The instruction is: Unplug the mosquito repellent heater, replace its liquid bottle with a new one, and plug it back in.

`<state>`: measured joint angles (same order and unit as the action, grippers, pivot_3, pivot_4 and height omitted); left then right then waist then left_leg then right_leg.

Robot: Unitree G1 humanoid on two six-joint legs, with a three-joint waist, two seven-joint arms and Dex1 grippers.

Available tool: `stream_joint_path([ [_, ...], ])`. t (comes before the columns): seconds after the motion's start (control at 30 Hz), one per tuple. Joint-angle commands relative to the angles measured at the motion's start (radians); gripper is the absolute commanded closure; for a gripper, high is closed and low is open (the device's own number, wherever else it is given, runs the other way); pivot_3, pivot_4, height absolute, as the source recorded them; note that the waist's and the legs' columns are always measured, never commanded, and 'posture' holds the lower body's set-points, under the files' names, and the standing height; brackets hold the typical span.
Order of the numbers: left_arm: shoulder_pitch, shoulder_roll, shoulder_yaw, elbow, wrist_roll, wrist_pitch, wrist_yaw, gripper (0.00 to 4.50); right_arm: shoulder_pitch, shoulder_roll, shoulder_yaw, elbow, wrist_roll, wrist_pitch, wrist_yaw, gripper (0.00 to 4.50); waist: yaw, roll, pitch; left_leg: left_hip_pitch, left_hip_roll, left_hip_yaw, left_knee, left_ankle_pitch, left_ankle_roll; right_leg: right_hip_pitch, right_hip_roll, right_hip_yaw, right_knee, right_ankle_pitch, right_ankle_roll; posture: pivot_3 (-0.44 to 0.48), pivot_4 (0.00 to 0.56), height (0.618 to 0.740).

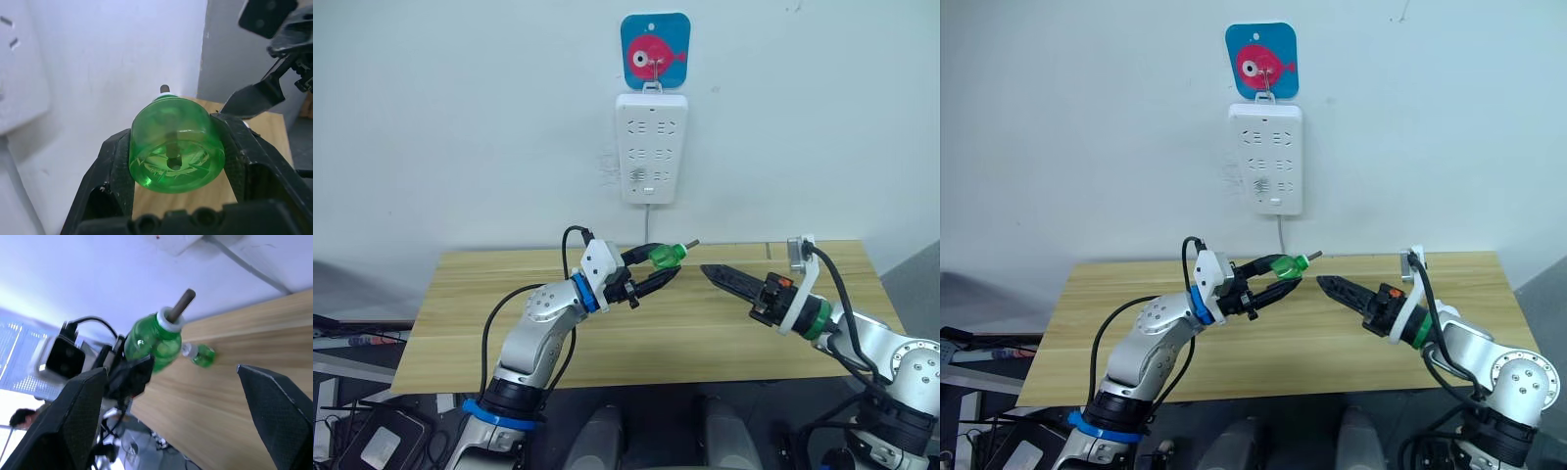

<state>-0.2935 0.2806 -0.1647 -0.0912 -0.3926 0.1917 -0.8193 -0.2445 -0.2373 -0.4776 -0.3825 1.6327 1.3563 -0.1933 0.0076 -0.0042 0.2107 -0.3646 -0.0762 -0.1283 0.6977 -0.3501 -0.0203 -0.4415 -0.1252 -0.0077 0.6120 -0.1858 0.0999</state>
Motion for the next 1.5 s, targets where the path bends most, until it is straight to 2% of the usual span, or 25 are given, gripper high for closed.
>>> stream_joint_path([
  [0.03,0.006,-0.004,-0.024,-0.084,0.005,-0.015,-0.010,2.23,-0.002,-0.039,0.109,-0.018,0.164,-0.153,-0.143,0.05,-0.003,0.000,0.000,0.000,0.000,0.000,0.000,0.000,0.000,0.000,0.000,0.000,0.000,0.000,0.000,0.037,0.186,0.740],
  [0.13,0.019,0.001,-0.030,-0.109,0.001,-0.006,-0.006,2.23,0.000,-0.075,0.188,-0.012,0.233,-0.254,-0.213,0.05,-0.009,0.000,0.000,0.000,0.000,0.000,0.000,0.000,0.000,0.000,0.000,-0.001,0.000,0.000,0.000,0.044,0.185,0.740],
  [0.3,0.027,-0.007,-0.044,-0.145,-0.004,0.021,0.007,2.23,-0.010,-0.125,0.285,-0.006,0.300,-0.367,-0.249,0.05,-0.009,0.000,0.000,0.000,0.000,0.000,0.000,0.000,0.000,0.001,0.001,-0.001,0.000,0.000,0.000,0.046,0.198,0.740],
  [0.33,0.029,-0.009,-0.047,-0.151,-0.003,0.024,0.007,2.23,-0.014,-0.133,0.298,-0.002,0.309,-0.387,-0.253,0.21,-0.009,0.000,0.000,0.000,0.000,0.000,0.000,0.000,0.000,0.001,0.001,-0.001,0.000,0.000,0.000,0.047,0.208,0.740],
  [0.4,0.027,-0.012,-0.051,-0.153,0.002,0.027,0.009,2.23,-0.020,-0.149,0.317,0.008,0.323,-0.417,-0.253,0.63,-0.009,0.000,0.000,0.000,0.000,0.000,0.000,0.000,0.000,0.001,0.001,-0.001,0.000,0.000,0.000,0.048,0.218,0.740],
  [0.67,0.021,-0.026,-0.060,-0.141,0.014,0.017,0.018,2.23,-0.031,-0.144,0.358,0.019,0.340,-0.499,-0.253,3.53,-0.009,0.000,0.000,0.000,0.001,-0.001,0.000,0.000,0.000,0.001,0.002,-0.001,0.000,0.000,0.000,0.045,0.230,0.740],
  [0.7,0.020,-0.028,-0.060,-0.139,0.015,0.016,0.021,2.23,-0.031,-0.151,0.363,0.017,0.340,-0.496,-0.248,3.68,-0.009,0.000,0.000,0.000,0.001,-0.001,0.000,0.000,0.000,0.001,0.002,-0.001,0.000,0.000,0.000,0.045,0.230,0.740],
  [0.87,0.010,-0.037,-0.057,-0.129,0.019,0.021,0.035,2.23,-0.026,-0.156,0.375,0.009,0.340,-0.509,-0.246,3.68,-0.009,0.000,0.000,0.000,0.001,-0.001,0.000,0.000,0.000,0.001,0.002,-0.001,0.000,0.000,0.000,0.045,0.230,0.740],
  [0.97,0.004,-0.021,-0.048,-0.130,0.020,0.037,0.029,1.21,-0.009,-0.191,0.361,0.025,0.325,-0.522,-0.250,3.68,-0.009,0.000,0.000,0.000,0.001,-0.001,0.000,0.000,0.000,0.001,0.002,-0.001,0.000,0.000,0.000,0.046,0.242,0.740],
  [1.1,0.003,0.027,-0.031,-0.140,0.028,0.043,0.009,0.02,0.031,-0.265,0.336,0.052,0.132,-0.535,-0.187,3.68,-0.008,-0.001,0.001,0.000,0.001,-0.001,0.000,0.000,0.001,0.001,0.002,-0.001,0.000,0.000,0.000,0.060,0.251,0.740],
  [1.2,0.001,0.064,-0.035,-0.159,0.024,0.054,-0.008,0.00,0.060,-0.337,0.381,0.049,-0.174,-0.573,-0.070,3.68,-0.009,0.000,0.002,0.000,0.001,-0.001,0.000,0.000,0.001,0.001,0.002,-0.001,0.000,0.000,0.000,0.069,0.248,0.740],
  [1.27,-0.010,0.084,-0.063,-0.164,0.055,0.041,-0.021,0.00,0.077,-0.411,0.493,0.061,-0.492,-0.654,0.006,3.68,-0.009,0.000,0.002,0.000,0.000,0.000,0.000,0.000,0.001,0.001,0.002,-0.001,0.000,-0.001,0.000,0.073,0.249,0.740],
  [1.33,-0.023,0.098,-0.094,-0.162,0.073,0.043,-0.045,0.00,0.082,-0.461,0.629,0.128,-0.828,-0.816,0.075,3.68,-0.008,-0.001,0.002,0.001,0.000,0.002,0.000,0.000,0.001,0.002,0.003,-0.001,0.000,-0.001,0.000,0.072,0.250,0.740],
  [1.43,-0.037,0.099,-0.119,-0.149,0.083,0.046,-0.065,0.00,0.069,-0.436,0.730,0.274,-1.132,-1.015,0.131,3.68,-0.010,-0.001,0.002,0.001,0.000,0.005,0.000,0.000,0.001,0.001,0.003,-0.001,0.000,-0.001,0.001,0.068,0.250,0.740],
  [1.5,-0.044,0.095,-0.126,-0.135,0.092,0.039,-0.067,0.00,0.050,-0.386,0.756,0.400,-1.270,-1.124,0.144,3.68,-0.010,-0.001,0.002,0.001,0.001,0.005,0.000,0.000,0.001,0.001,0.002,-0.001,0.000,-0.001,0.001,0.073,0.249,0.740],
])
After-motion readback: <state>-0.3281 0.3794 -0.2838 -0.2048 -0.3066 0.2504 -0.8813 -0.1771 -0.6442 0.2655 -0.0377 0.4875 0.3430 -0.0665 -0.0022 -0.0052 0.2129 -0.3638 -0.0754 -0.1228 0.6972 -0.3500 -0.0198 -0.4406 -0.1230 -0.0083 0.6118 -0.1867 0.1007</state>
